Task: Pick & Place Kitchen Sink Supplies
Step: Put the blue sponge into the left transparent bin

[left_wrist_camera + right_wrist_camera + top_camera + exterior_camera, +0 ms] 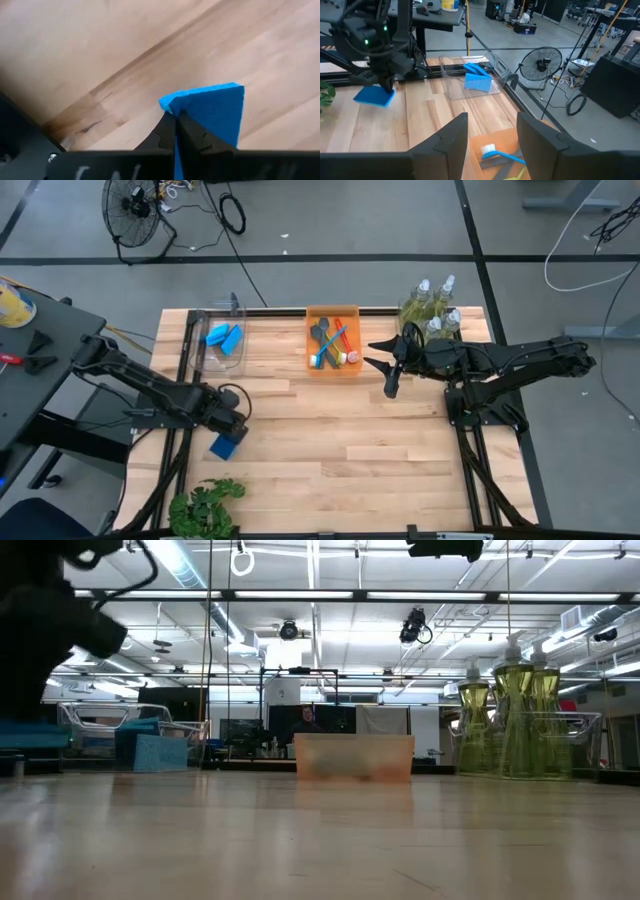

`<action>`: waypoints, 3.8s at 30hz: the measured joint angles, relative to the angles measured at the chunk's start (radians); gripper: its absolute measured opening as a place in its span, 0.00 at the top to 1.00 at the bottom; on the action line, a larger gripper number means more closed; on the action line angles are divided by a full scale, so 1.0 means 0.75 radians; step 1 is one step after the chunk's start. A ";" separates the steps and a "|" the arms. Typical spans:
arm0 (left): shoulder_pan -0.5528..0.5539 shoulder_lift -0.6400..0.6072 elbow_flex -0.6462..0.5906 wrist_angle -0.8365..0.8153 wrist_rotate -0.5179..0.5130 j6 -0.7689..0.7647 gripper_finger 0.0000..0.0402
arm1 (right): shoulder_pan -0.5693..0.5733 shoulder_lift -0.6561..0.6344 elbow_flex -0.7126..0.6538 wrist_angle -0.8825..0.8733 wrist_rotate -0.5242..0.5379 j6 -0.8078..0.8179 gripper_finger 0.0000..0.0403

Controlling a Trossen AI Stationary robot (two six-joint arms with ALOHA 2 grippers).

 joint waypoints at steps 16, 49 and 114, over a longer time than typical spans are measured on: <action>0.214 -0.050 0.576 -0.583 -0.611 0.190 0.99 | 0.000 0.000 0.000 0.086 0.000 0.005 0.58; 1.123 -0.045 0.729 -0.641 -0.997 1.092 0.99 | 0.000 0.000 0.000 0.084 0.000 0.004 0.58; 1.526 -0.045 0.302 -0.077 -0.574 1.395 0.99 | 0.000 0.000 0.000 0.084 0.001 0.004 0.58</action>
